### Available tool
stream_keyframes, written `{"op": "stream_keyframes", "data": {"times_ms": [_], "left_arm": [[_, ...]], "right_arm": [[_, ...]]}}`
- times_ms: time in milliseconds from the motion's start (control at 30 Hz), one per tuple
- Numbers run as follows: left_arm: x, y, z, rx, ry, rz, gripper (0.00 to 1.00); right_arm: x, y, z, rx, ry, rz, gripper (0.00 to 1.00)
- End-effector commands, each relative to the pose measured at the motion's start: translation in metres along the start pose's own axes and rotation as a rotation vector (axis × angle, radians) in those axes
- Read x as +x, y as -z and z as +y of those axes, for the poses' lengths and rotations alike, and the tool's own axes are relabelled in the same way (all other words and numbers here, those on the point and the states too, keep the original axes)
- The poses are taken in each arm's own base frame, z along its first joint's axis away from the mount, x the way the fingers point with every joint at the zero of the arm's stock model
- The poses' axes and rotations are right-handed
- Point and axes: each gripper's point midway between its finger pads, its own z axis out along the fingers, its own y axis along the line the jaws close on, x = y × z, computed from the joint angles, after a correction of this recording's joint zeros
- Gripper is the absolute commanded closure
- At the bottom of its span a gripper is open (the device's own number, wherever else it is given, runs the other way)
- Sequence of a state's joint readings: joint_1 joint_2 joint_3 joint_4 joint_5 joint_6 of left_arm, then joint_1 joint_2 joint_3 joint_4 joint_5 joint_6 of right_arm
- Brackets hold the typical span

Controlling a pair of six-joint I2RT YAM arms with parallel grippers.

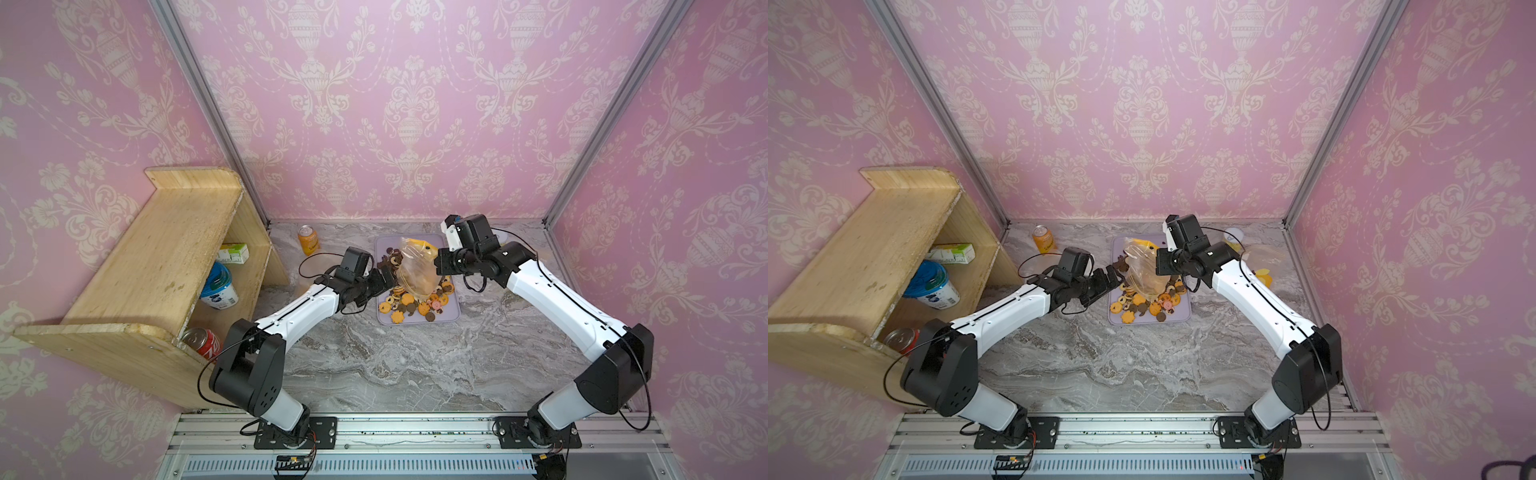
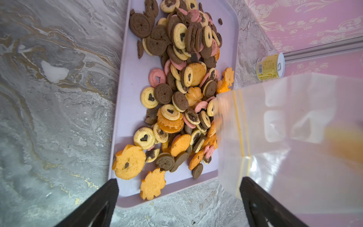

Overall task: Pour cookies out of the ziploc bag
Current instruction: 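Pour the cookies out of the ziploc bag onto the tray, then place the ziploc bag at the center of the board.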

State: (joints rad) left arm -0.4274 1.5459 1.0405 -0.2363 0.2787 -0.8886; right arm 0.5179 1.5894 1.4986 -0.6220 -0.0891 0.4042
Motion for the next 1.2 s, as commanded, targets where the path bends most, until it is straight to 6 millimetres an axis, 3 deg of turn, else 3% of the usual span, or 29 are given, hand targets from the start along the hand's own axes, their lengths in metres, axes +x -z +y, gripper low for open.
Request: {"op": "stream_keyframes", "data": {"times_ms": [0, 133, 333, 433, 600, 667, 800, 1033, 1167], "left_arm": [[0.005, 0.009, 0.007, -0.021, 0.003, 0.007, 0.01], [0.004, 0.009, 0.006, -0.020, -0.003, 0.009, 0.01], [0.003, 0.007, 0.004, -0.019, -0.009, 0.009, 0.01], [0.002, 0.009, 0.006, -0.025, -0.017, 0.005, 0.01], [-0.005, 0.015, 0.016, -0.064, -0.038, 0.008, 0.01], [-0.009, 0.020, 0.020, -0.077, -0.044, -0.006, 0.01], [-0.015, 0.027, 0.027, -0.089, -0.046, -0.017, 0.01], [-0.011, 0.035, 0.049, -0.190, -0.065, -0.007, 0.01], [-0.014, 0.052, 0.067, -0.267, -0.092, -0.079, 0.01]], "right_arm": [[0.016, -0.031, -0.006, 0.010, -0.034, 0.069, 1.00], [0.014, -0.037, -0.010, 0.024, -0.029, 0.086, 1.00], [-0.012, -0.011, -0.016, -0.010, -0.085, 0.043, 1.00], [-0.016, 0.007, -0.034, -0.015, -0.170, 0.016, 1.00], [-0.002, 0.045, -0.078, 0.023, -0.327, -0.055, 1.00], [0.011, 0.061, -0.099, 0.028, -0.396, -0.094, 1.00], [0.049, 0.073, -0.143, 0.005, -0.629, -0.149, 1.00], [0.123, 0.061, -0.198, -0.009, -0.910, -0.165, 1.00], [0.144, 0.059, -0.218, 0.030, -0.949, -0.157, 1.00]]}}
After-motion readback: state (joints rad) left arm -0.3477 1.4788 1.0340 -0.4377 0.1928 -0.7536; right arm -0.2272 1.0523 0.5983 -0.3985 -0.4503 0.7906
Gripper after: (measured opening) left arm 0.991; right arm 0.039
